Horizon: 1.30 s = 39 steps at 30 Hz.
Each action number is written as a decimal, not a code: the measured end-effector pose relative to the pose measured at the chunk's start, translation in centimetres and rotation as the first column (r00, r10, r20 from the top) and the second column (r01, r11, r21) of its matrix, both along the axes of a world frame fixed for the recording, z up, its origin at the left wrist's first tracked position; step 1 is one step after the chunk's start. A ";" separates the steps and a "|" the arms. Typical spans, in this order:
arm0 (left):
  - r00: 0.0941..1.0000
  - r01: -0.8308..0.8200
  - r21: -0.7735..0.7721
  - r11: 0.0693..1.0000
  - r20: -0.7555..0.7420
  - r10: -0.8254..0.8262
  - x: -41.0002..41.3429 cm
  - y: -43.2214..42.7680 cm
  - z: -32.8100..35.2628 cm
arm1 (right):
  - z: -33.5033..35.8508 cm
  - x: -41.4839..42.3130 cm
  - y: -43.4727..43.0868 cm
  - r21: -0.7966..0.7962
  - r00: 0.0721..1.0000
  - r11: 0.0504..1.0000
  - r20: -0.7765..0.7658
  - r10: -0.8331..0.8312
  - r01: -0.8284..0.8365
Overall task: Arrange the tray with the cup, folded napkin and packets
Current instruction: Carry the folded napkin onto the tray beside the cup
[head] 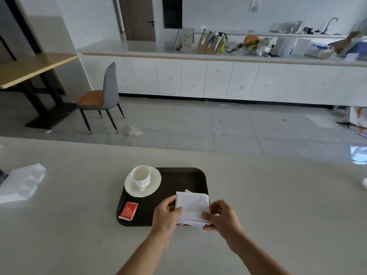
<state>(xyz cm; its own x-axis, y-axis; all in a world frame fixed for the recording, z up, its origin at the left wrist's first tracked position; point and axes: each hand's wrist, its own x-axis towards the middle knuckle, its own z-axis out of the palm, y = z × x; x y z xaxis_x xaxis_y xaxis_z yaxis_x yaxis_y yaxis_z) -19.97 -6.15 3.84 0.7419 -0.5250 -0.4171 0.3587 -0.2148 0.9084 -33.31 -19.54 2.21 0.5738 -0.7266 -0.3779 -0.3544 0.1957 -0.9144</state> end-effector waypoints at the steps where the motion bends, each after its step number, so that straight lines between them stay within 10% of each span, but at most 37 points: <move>1: 1.000 0.015 -0.002 1.000 -0.019 -0.015 0.9 0.0 0.0 | 0.1 0.6 0.2 -0.011 1.000 1.000 -0.001 -0.020 0.020; 39: 0.818 -0.098 0.472 0.876 0.539 -0.199 11.2 -10.1 -7.3 | -6.6 16.1 -8.5 -0.428 0.916 0.887 -0.402 -0.015 -0.174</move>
<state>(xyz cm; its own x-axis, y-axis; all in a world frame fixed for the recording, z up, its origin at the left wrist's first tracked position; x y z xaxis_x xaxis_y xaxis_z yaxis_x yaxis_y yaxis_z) -8.73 -16.20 -3.43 0.8949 -0.4243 -0.1386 -0.1997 -0.6584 0.7257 -17.18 -28.04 -4.39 0.5144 -0.8274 -0.2253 -0.6901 -0.2435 -0.6816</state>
